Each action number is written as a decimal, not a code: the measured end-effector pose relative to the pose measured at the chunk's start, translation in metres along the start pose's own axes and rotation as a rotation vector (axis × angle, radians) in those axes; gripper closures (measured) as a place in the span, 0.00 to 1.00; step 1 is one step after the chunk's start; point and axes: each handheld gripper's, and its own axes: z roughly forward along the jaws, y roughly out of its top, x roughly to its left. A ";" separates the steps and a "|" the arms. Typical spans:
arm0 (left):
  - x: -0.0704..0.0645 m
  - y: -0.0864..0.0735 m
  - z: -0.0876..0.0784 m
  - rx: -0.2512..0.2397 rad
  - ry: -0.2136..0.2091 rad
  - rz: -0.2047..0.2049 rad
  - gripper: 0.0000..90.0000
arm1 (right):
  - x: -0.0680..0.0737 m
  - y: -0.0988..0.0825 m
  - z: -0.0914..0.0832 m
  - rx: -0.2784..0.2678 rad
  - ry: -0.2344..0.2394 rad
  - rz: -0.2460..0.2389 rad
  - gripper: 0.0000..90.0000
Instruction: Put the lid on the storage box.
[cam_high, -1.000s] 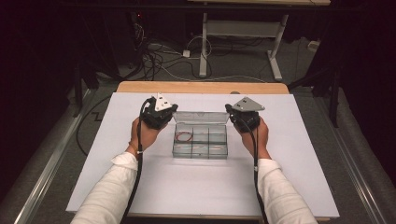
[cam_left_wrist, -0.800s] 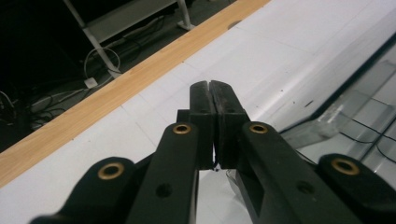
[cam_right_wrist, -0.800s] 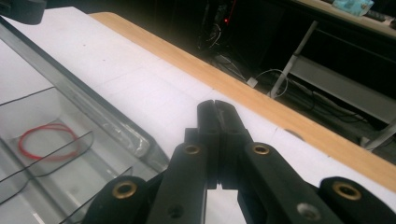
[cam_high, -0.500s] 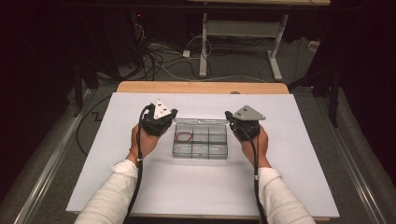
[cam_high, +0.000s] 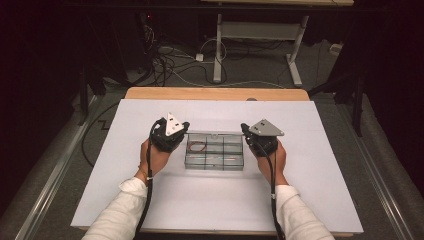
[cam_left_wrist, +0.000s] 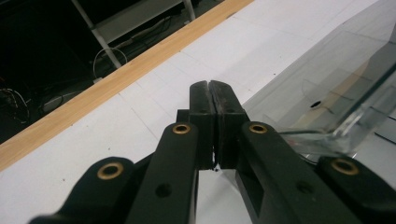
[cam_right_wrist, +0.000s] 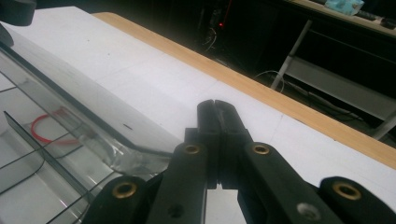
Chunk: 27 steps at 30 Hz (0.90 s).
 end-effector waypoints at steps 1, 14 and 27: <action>-0.001 -0.001 0.000 0.000 0.006 0.000 0.95 | 0.001 0.000 0.000 -0.002 -0.004 -0.002 1.00; -0.013 -0.009 -0.005 0.010 0.066 0.024 0.95 | 0.009 -0.009 -0.005 -0.011 -0.052 -0.009 1.00; -0.018 -0.019 -0.008 0.009 0.073 0.016 0.95 | 0.014 -0.017 -0.008 -0.006 -0.075 -0.033 1.00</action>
